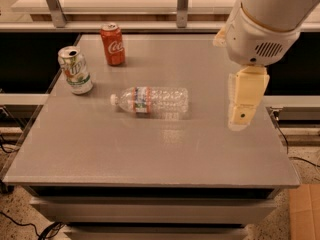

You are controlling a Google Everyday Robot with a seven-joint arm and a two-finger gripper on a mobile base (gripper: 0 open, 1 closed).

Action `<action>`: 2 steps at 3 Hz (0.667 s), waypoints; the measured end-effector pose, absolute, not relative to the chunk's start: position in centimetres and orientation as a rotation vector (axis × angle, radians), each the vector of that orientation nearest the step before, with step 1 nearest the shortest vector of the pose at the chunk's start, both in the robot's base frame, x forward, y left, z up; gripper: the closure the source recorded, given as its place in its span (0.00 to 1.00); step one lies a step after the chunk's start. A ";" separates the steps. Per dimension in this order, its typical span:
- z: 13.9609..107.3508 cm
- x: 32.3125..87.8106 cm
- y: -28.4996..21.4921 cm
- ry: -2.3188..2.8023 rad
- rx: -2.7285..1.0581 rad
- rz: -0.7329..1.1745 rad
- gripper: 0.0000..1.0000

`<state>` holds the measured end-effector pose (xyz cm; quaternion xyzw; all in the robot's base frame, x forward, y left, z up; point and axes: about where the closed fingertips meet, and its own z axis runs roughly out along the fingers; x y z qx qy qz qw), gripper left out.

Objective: Place water bottle upright

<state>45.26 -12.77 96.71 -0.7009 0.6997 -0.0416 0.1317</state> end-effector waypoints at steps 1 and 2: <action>95.4 45.9 -9.1 1.963 -2.138 -0.097 0.00; 94.0 46.8 -4.9 1.881 -2.240 -0.061 0.00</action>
Offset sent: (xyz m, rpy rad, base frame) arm 0.0243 0.1278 -0.0579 -0.0597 0.1561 0.2970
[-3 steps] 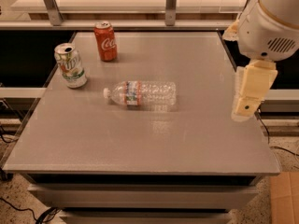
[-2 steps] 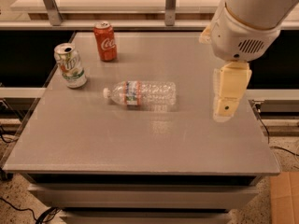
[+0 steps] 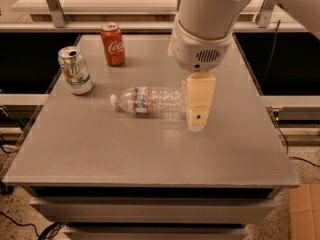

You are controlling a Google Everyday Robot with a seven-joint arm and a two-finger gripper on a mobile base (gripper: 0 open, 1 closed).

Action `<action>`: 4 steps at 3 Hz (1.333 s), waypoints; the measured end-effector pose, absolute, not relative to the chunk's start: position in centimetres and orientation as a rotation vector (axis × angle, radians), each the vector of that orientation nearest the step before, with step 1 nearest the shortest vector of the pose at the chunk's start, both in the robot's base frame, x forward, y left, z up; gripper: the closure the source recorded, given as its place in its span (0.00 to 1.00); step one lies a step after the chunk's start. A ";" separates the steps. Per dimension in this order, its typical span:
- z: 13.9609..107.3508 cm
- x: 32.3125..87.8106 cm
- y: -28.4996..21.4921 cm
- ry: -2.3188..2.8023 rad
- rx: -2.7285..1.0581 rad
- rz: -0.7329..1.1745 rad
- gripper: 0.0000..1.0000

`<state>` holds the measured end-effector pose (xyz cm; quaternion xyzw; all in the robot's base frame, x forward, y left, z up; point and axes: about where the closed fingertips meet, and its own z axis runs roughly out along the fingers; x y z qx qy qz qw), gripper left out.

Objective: Place water bottle upright

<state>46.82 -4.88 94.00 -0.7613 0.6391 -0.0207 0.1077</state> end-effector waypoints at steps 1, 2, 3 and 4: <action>93.8 47.9 -3.5 1.873 -2.250 -0.064 0.00; 93.9 49.5 -1.3 1.851 -2.278 -0.115 0.00; 93.2 50.9 1.1 1.838 -2.309 -0.147 0.00; 91.4 51.8 3.1 1.870 -2.318 -0.179 0.00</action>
Offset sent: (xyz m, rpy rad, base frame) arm 0.0466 0.0624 -0.0056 -0.0989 -0.0248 0.0564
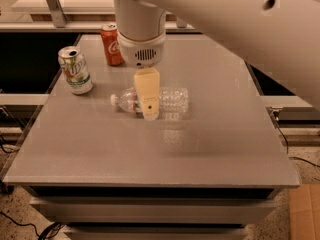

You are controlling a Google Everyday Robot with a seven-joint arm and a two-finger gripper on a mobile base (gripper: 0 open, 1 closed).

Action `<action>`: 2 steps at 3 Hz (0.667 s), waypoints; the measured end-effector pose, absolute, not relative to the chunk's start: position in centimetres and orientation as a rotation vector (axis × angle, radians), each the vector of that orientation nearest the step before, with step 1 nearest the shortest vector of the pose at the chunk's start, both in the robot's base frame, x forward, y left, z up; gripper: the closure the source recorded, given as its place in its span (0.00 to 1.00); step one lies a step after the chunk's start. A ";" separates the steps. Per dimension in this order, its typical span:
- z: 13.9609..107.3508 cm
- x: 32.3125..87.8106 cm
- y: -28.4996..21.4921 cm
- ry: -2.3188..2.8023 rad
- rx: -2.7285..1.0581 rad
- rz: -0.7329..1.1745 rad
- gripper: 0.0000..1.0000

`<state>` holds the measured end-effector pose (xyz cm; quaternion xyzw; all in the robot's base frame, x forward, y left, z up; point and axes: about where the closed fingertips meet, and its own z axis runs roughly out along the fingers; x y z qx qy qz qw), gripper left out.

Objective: Place water bottle upright

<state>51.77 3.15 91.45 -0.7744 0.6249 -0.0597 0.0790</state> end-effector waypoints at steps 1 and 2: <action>89.8 52.7 4.3 1.953 -2.290 -0.184 0.00; 88.3 53.7 4.8 2.032 -2.231 -0.149 0.00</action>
Offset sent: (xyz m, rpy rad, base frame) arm 0.0269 0.0179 -0.0501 -0.0034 0.0922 -0.2010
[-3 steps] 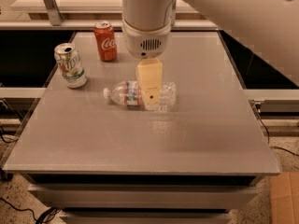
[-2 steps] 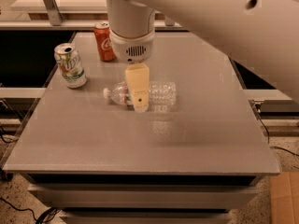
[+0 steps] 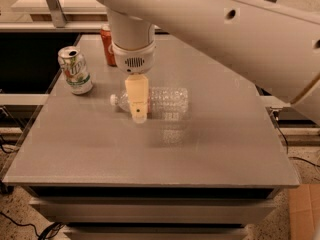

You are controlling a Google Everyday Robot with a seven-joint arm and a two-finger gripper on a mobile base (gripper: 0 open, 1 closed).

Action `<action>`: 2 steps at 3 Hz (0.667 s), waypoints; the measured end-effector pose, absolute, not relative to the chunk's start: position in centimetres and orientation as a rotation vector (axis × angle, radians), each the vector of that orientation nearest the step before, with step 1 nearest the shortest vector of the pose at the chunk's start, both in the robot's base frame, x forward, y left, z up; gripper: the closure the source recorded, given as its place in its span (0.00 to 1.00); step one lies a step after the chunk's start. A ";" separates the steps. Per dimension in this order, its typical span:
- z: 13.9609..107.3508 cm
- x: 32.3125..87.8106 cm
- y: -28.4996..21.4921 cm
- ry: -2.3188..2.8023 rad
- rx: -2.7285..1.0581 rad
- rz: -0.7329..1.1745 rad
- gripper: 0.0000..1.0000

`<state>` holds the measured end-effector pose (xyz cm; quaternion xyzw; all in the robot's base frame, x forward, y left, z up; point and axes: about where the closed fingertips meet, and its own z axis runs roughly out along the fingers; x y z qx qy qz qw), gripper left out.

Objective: Place water bottle upright

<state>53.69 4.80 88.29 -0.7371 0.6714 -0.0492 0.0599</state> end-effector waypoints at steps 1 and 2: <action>87.2 54.6 4.4 2.075 -2.172 -0.119 0.00; 86.1 55.2 3.5 2.103 -2.120 -0.086 0.00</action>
Offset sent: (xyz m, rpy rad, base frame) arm 0.0230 -0.0273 -0.0344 0.0917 0.0211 -0.1269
